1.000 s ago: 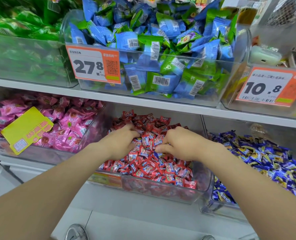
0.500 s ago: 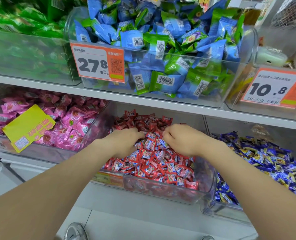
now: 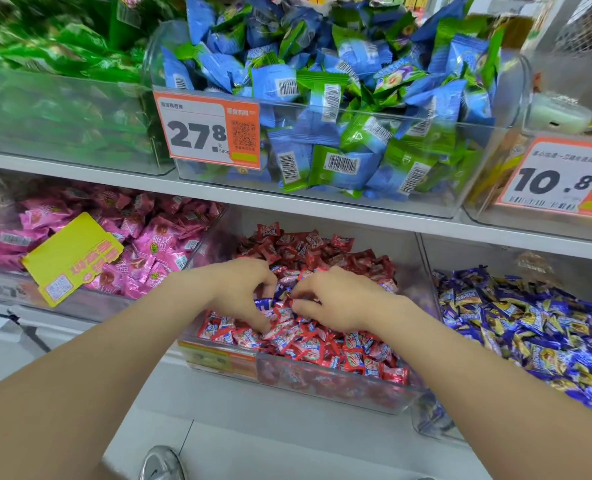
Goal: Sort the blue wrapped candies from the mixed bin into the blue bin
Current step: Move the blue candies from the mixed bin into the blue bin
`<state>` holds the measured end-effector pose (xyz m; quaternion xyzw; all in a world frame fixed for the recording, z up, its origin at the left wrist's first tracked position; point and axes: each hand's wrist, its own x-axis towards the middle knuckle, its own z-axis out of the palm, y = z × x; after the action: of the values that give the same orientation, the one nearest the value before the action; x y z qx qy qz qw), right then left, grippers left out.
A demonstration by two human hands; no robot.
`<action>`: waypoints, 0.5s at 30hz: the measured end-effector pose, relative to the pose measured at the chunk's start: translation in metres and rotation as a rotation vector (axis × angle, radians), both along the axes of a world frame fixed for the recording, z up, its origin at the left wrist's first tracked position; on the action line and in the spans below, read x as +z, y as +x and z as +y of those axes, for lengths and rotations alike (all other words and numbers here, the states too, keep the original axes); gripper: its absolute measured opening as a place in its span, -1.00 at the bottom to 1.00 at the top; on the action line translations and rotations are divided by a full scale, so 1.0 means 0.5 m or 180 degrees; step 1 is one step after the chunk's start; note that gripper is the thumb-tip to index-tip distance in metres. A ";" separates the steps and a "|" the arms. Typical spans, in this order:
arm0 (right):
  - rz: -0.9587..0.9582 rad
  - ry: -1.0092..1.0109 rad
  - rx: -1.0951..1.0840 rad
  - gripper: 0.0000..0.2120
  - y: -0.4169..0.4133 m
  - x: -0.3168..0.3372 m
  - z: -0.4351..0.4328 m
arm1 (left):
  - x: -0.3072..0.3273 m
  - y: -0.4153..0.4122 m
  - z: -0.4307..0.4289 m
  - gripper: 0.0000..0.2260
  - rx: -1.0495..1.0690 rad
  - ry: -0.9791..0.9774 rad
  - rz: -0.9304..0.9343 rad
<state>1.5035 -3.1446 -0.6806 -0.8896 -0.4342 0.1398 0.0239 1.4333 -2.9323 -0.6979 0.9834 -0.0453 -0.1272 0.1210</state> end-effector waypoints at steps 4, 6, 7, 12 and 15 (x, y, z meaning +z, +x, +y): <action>-0.0332 -0.0614 -0.0102 -0.70 0.010 0.022 -0.005 | 0.010 -0.020 0.019 -0.43 0.0086 0.0012 -0.0091; -0.0465 -0.0896 -0.0190 -0.58 0.015 0.036 -0.012 | 0.015 -0.025 0.017 -0.43 0.0160 -0.0004 -0.0085; -0.0546 -0.0945 -0.0190 -0.57 0.016 0.039 -0.015 | 0.019 -0.025 0.013 -0.46 0.0222 0.0005 -0.0081; -0.0482 -0.0293 0.0119 -0.82 0.003 0.020 0.004 | 0.027 -0.013 -0.021 -0.92 0.0417 0.0023 -0.0254; -0.0663 -0.0705 0.0316 -0.50 -0.002 -0.008 0.026 | 0.020 0.002 -0.031 -0.68 0.0435 0.0184 -0.0308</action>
<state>1.5025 -3.1317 -0.6845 -0.8739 -0.4597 0.0948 -0.1264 1.4345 -2.9478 -0.6881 0.9923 0.0199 -0.0722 0.0986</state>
